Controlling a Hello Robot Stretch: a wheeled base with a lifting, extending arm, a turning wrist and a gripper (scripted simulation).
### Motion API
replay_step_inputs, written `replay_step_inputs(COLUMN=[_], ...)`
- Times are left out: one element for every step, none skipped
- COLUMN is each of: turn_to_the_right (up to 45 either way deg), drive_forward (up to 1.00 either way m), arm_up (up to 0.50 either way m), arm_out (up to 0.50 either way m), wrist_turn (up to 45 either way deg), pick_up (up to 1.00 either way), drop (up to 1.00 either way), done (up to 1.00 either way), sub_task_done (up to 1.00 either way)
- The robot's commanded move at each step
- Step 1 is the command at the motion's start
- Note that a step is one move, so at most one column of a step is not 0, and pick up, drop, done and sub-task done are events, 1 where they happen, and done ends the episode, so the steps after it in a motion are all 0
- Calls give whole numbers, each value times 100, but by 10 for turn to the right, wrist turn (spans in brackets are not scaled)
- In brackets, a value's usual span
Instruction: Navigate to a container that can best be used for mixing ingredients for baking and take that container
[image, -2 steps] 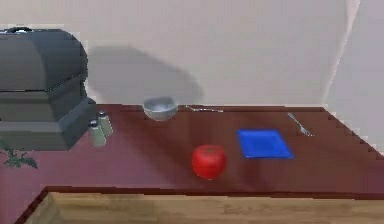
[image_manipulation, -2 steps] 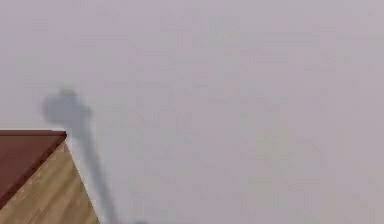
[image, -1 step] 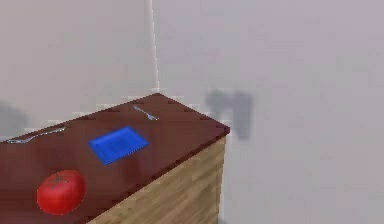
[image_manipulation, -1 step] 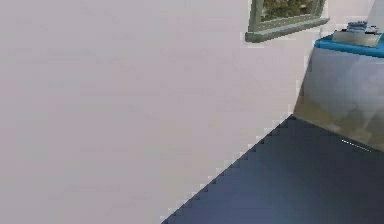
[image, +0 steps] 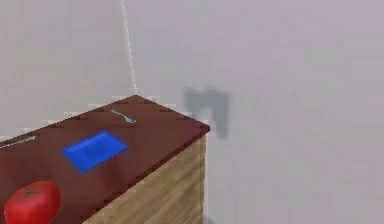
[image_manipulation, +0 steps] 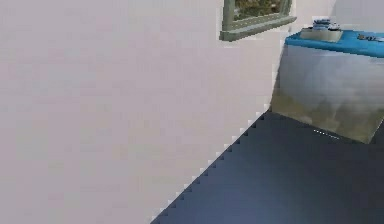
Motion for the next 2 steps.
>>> replay_step_inputs(turn_to_the_right=[0, -450], drive_forward=[30, 0], arm_up=[0, 0], arm_out=[0, 0], wrist_turn=[0, 0], pick_up=[0, 0], drop=[0, 0], done=[0, 0], sub_task_done=[0, 0])
